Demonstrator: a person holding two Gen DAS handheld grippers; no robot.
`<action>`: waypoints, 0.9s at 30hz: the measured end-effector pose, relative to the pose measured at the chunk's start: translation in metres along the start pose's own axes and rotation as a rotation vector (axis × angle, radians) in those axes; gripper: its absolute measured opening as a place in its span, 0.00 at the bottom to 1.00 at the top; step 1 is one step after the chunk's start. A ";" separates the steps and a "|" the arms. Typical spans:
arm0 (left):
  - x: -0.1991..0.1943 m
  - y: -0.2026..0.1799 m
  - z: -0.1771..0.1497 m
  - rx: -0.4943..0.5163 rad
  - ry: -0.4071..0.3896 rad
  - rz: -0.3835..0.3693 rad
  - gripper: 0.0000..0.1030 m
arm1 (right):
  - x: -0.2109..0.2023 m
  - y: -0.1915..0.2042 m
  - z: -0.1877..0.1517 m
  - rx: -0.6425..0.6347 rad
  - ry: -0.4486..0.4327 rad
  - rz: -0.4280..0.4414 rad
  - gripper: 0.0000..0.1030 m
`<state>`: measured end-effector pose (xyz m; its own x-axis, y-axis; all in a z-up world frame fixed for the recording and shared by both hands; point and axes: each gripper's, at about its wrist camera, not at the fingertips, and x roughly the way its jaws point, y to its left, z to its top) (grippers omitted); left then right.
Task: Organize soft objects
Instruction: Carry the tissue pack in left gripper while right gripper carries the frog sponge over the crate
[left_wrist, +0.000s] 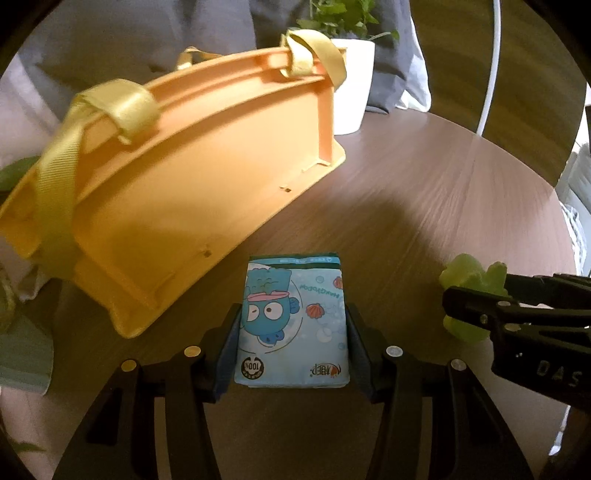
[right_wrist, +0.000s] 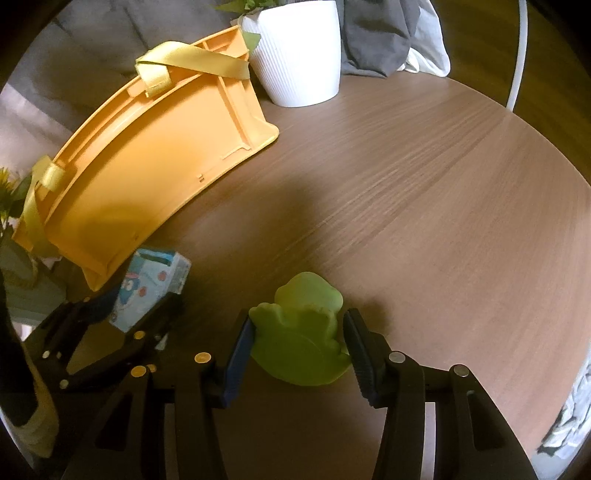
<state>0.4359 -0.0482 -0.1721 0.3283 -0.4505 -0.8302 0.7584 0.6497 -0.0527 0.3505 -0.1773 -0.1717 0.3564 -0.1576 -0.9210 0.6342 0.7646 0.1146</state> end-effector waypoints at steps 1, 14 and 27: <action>-0.003 0.000 0.000 -0.009 0.001 0.003 0.51 | -0.002 0.000 -0.001 -0.003 -0.002 0.003 0.49; -0.063 0.003 -0.005 -0.191 -0.055 0.074 0.51 | -0.037 0.013 -0.002 -0.115 -0.067 0.086 0.49; -0.116 -0.019 -0.007 -0.313 -0.119 0.180 0.51 | -0.074 0.007 -0.005 -0.215 -0.116 0.192 0.49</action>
<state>0.3788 -0.0038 -0.0785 0.5179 -0.3677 -0.7724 0.4794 0.8726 -0.0940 0.3250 -0.1569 -0.1044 0.5393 -0.0580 -0.8401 0.3924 0.9000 0.1898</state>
